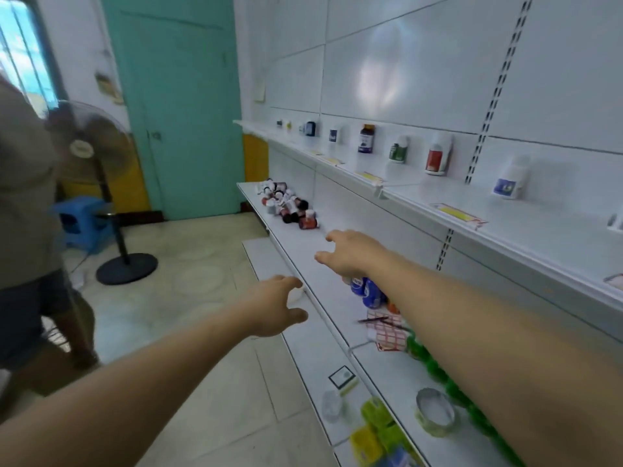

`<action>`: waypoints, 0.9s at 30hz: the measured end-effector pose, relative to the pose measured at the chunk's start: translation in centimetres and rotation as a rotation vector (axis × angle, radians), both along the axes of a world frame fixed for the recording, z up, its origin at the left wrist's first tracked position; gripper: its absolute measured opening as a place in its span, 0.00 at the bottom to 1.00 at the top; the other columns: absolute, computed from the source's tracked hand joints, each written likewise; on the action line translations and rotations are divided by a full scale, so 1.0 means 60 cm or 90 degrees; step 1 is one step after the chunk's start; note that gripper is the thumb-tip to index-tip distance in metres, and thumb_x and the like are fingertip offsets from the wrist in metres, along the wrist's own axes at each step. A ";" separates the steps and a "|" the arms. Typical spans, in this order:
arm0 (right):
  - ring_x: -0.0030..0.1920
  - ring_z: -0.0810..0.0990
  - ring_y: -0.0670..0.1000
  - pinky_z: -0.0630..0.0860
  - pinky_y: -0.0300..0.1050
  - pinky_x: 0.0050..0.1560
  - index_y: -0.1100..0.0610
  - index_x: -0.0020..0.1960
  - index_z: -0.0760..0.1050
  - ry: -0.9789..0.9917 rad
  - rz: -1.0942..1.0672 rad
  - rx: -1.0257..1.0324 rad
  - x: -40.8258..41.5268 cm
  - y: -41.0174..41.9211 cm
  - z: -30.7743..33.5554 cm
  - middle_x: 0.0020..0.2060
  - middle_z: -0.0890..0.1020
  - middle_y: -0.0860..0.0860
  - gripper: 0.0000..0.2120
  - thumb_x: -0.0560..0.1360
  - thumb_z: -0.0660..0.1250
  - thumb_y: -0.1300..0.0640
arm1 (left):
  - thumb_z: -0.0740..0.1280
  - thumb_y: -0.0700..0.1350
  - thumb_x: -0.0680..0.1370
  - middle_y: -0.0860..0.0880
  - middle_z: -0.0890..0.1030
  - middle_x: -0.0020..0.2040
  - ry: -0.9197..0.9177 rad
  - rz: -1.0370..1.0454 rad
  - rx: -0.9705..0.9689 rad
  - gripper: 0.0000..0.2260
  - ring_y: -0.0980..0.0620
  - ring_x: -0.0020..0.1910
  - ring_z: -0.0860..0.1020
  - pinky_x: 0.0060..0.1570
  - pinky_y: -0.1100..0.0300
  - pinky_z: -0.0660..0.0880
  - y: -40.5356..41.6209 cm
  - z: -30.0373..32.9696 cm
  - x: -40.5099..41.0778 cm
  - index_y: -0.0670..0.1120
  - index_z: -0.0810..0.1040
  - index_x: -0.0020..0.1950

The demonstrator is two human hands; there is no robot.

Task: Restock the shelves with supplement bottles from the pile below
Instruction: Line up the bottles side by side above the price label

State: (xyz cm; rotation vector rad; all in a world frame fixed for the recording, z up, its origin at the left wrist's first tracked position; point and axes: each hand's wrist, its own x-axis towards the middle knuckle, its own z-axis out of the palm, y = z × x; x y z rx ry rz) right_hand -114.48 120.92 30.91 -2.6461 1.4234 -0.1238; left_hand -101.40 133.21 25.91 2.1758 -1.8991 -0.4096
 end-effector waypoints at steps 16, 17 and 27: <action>0.66 0.70 0.58 0.71 0.53 0.61 0.54 0.73 0.63 -0.007 -0.059 0.025 0.351 -0.519 -0.090 0.69 0.69 0.55 0.29 0.77 0.57 0.38 | 0.66 0.55 0.76 0.47 0.63 0.73 0.037 0.023 0.082 0.29 0.46 0.67 0.69 0.66 0.51 0.67 -0.520 -0.065 0.381 0.50 0.61 0.74; 0.66 0.70 0.58 0.71 0.53 0.61 0.54 0.72 0.63 -0.006 -0.066 0.030 0.378 -0.547 -0.102 0.69 0.69 0.55 0.29 0.77 0.57 0.38 | 0.66 0.55 0.76 0.47 0.63 0.73 0.041 0.017 0.085 0.29 0.45 0.67 0.69 0.66 0.50 0.67 -0.553 -0.076 0.413 0.50 0.61 0.74; 0.67 0.70 0.59 0.69 0.50 0.64 0.56 0.73 0.62 -0.042 -0.203 0.140 0.604 -0.804 -0.192 0.70 0.68 0.57 0.31 0.77 0.58 0.39 | 0.65 0.55 0.77 0.45 0.64 0.73 0.035 -0.065 0.140 0.29 0.45 0.68 0.68 0.66 0.52 0.67 -0.855 -0.136 0.683 0.50 0.60 0.75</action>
